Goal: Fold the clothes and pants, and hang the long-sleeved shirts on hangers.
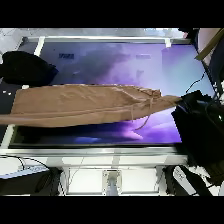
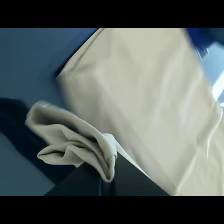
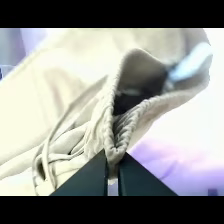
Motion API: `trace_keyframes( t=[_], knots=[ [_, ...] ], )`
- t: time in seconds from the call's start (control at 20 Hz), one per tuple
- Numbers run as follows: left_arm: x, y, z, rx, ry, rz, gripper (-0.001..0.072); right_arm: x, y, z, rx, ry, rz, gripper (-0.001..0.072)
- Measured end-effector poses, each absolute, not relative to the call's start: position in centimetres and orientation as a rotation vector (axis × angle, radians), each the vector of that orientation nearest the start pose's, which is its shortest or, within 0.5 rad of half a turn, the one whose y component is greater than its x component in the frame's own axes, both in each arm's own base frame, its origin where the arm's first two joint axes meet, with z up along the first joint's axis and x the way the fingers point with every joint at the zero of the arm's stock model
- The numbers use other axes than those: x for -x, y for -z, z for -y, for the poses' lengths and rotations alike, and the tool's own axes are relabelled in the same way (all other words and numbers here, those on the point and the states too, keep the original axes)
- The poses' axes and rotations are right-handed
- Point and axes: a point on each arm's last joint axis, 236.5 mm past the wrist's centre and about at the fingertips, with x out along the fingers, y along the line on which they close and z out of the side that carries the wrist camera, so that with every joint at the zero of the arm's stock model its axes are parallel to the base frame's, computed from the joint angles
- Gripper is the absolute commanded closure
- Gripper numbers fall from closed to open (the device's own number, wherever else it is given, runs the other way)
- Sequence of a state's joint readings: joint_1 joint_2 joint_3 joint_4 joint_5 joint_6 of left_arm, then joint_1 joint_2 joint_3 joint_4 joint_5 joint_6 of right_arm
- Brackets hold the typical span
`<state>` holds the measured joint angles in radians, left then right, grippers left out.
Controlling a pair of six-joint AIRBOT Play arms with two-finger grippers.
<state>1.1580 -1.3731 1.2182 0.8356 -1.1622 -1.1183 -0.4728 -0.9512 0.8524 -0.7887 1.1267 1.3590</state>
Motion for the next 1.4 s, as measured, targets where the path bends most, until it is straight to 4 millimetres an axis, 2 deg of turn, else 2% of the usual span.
trace_keyframes(
  t=[0.15,0.3,0.5,0.65,0.8,1.0,1.15,1.25,1.4],
  knots=[
    [-35.0,-6.3,-31.6,0.777,-0.419,-0.667,0.0695,-39.2,-6.5,0.3,-0.798,-0.094,-0.955,0.0674],
    [-38.9,-6.6,-31.8,0.760,-0.440,-0.603,0.0695,-43.3,-4.3,0.9,-0.855,-0.047,-0.982,0.0674],
    [-42.0,-4.0,-31.1,0.792,-0.434,-0.619,0.0694,-47.1,-0.8,0.7,-0.897,-0.007,-1.015,0.0674],
    [-42.8,-2.8,-30.4,0.808,-0.423,-0.640,0.0694,-48.7,0.7,0.4,-0.908,0.004,-1.023,0.0674],
    [-42.5,-3.0,-30.2,0.778,-0.419,-0.670,0.0694,-49.5,0.2,0.4,-0.868,-0.008,-1.020,0.0675],
    [-40.6,-4.3,-29.4,0.708,-0.390,-0.760,0.0694,-49.8,-3.9,0.7,-0.763,-0.048,-0.988,0.0675],
    [-38.2,-4.9,-28.6,0.632,-0.381,-0.864,0.0694,-48.1,-6.8,0.7,-0.665,-0.072,-1.005,0.0675],
    [-36.2,-5.5,-28.8,0.577,-0.413,-0.926,0.0694,-46.6,-8.3,0.8,-0.609,-0.075,-1.019,0.0675],
    [-33.2,-6.0,-29.1,0.521,-0.476,-1.018,0.0695,-44.4,-9.4,0.7,-0.553,-0.081,-1.065,0.0676]
  ],
)
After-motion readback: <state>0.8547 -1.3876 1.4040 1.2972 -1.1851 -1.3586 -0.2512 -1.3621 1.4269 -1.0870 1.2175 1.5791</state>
